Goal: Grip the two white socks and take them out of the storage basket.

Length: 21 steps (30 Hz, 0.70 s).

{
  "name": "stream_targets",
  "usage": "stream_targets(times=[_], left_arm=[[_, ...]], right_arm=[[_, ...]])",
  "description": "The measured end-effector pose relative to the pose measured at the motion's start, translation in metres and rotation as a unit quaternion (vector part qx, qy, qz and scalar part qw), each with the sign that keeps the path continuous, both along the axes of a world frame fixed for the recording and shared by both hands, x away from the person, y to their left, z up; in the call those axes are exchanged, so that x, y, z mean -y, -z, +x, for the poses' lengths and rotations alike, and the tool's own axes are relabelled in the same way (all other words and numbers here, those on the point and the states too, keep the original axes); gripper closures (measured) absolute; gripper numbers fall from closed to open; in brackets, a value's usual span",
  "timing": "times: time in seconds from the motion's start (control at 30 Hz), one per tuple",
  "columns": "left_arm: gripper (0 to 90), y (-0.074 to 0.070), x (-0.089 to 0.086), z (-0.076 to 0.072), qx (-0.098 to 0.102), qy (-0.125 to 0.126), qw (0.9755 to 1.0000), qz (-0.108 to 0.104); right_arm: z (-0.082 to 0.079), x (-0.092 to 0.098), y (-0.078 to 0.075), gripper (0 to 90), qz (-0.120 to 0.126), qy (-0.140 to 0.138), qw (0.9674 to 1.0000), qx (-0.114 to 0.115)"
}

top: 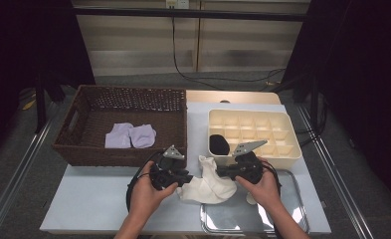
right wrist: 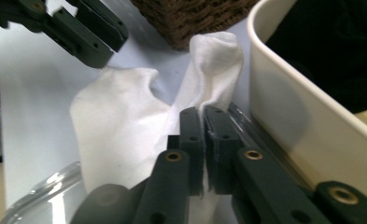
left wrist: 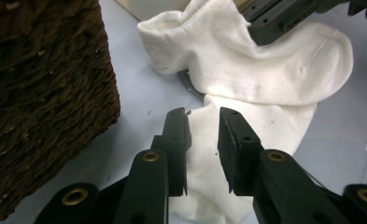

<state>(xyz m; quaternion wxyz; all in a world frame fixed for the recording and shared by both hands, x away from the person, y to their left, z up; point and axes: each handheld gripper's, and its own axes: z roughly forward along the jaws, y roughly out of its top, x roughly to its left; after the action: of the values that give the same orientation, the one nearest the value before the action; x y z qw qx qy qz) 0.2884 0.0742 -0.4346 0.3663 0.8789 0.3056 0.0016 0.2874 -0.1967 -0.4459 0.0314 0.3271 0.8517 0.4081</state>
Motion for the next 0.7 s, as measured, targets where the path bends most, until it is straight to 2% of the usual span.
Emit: stream_targets(times=[0.13, 0.27, 0.4, 0.6, 0.7], left_arm=[[69.4, 0.0, -0.003, 0.0, 0.006, -0.002, 1.0, 0.0], [68.5, 0.0, -0.004, -0.001, 0.004, -0.004, 1.0, -0.005], [68.5, -0.001, -0.005, -0.002, 0.006, -0.003, 1.0, -0.001], [68.5, -0.008, -0.012, -0.006, 0.009, -0.011, 0.9998, -0.014], [68.0, -0.01, -0.015, -0.008, 0.009, -0.009, 0.9998, -0.014]], right_arm=[[-0.002, -0.003, -0.008, 88.4, 0.006, -0.012, 0.9999, -0.001], [-0.005, -0.005, -0.016, 88.6, 0.01, -0.02, 0.9997, -0.001], [-0.01, -0.009, -0.025, 88.6, 0.024, -0.034, 0.9991, -0.006], [-0.023, -0.021, -0.04, 88.6, 0.043, -0.074, 0.9963, -0.011], [-0.025, -0.024, -0.038, 88.5, 0.054, -0.083, 0.9949, -0.023]])
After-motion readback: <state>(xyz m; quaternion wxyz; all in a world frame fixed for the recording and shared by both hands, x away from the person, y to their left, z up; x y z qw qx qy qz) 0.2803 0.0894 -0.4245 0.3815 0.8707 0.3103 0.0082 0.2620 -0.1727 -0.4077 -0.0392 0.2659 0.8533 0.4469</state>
